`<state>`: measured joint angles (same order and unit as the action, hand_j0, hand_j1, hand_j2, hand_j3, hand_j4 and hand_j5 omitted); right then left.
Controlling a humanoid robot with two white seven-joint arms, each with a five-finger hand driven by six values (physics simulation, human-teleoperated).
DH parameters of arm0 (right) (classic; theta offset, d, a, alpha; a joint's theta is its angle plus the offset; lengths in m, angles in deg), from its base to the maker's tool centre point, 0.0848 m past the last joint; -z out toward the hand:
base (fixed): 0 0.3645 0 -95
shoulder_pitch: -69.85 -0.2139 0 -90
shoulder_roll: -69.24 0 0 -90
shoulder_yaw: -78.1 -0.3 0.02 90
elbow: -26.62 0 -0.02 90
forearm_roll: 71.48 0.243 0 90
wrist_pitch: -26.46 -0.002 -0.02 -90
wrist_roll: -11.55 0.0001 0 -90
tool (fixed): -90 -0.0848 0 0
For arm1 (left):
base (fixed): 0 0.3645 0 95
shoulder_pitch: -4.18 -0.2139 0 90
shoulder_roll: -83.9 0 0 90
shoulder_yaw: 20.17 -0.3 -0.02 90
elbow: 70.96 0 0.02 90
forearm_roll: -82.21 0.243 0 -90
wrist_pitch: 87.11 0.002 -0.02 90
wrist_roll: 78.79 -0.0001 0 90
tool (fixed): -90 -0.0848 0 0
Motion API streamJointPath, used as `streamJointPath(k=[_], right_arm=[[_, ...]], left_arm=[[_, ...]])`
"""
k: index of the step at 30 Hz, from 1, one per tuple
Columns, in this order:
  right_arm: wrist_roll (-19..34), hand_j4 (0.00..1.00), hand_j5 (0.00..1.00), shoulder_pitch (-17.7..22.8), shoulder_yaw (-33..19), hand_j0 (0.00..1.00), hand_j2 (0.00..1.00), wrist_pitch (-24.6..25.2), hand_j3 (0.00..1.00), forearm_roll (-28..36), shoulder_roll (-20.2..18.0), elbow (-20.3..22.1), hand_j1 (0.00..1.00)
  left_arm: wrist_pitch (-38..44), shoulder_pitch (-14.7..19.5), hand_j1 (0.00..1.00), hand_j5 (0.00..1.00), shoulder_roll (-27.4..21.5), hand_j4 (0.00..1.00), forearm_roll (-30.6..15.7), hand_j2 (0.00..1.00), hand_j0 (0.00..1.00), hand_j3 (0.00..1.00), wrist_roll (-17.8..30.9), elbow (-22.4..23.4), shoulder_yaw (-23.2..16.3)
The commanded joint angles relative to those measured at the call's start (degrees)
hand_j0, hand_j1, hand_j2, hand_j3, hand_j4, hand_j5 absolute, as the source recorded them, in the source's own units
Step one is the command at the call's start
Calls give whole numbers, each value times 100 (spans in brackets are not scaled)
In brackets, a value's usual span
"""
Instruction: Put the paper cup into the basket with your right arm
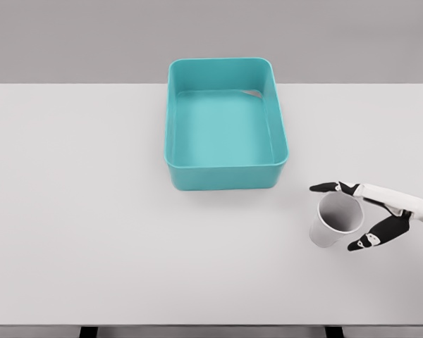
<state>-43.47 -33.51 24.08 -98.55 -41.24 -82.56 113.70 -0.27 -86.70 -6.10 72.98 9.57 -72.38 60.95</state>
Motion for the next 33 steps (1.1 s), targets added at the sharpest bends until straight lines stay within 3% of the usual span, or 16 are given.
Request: streamJointPath(k=[1, 7, 11, 14, 19, 28, 33], right_arm=[[2, 95, 95, 0, 5, 95, 95, 2, 95, 17, -8, 3, 95], [2, 82, 82, 0, -12, 82, 82, 2, 82, 44, 1, 55, 82], [2, 82, 82, 0, -30, 82, 82, 2, 82, 44, 28, 55, 82], [2, 74, 74, 0, -47, 74, 74, 2, 74, 52, 28, 134, 74], [2, 74, 74, -9, -91, 74, 74, 2, 74, 88, 28, 134, 74], [2, 76, 76, -26, -926, 76, 76, 2, 76, 158, 282, 38, 76], [2, 76, 76, -149, -1128, 76, 76, 2, 76, 158, 520, -287, 76]], left_arm=[[0, 0, 100, 100, 0, 100, 0, 100, 100, 100, 7, 1, 0], [0, 0, 100, 100, 0, 100, 0, 100, 100, 100, -2, 1, 0], [0, 0, 100, 100, 0, 100, 0, 100, 100, 100, -2, -7, 0], [0, 0, 100, 100, 0, 100, 0, 100, 100, 100, -2, 1, 0], [0, 0, 100, 100, 0, 100, 0, 100, 100, 100, -2, 1, 0], [0, 0, 100, 100, 0, 100, 0, 100, 100, 100, -2, 1, 0], [0, 0, 100, 100, 0, 100, 0, 100, 100, 100, 7, -7, 0]])
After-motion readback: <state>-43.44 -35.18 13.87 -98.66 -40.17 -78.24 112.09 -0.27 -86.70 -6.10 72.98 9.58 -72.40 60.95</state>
